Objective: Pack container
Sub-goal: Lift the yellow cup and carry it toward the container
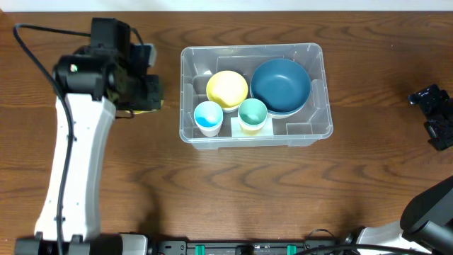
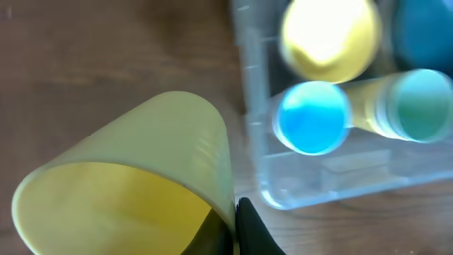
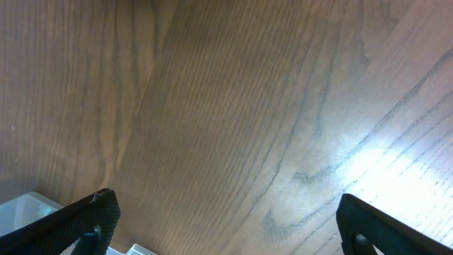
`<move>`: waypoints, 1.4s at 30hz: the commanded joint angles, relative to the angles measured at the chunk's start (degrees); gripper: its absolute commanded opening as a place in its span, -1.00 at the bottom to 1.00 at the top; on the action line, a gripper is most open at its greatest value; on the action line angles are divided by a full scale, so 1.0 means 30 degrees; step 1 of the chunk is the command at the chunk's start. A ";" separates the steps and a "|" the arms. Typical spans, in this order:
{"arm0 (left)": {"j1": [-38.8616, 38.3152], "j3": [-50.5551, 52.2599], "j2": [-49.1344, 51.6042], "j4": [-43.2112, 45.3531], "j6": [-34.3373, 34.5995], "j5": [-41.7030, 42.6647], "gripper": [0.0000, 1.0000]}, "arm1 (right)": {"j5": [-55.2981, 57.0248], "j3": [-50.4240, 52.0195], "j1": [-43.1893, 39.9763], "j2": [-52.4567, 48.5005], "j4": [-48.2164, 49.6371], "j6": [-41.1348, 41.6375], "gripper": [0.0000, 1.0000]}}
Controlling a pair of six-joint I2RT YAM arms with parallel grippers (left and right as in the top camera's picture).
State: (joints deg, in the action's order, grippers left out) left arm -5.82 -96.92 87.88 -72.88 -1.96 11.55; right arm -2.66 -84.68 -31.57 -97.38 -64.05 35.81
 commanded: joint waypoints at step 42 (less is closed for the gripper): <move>-0.6557 -0.0270 0.4313 0.0831 -0.2208 -0.1574 -0.88 | 0.0022 -0.0095 -0.0131 -0.0080 -0.0015 0.0270 0.99</move>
State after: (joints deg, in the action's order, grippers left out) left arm -25.34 -97.01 100.53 -70.15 -7.62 7.29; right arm -2.66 -84.68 -31.57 -97.38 -64.05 35.81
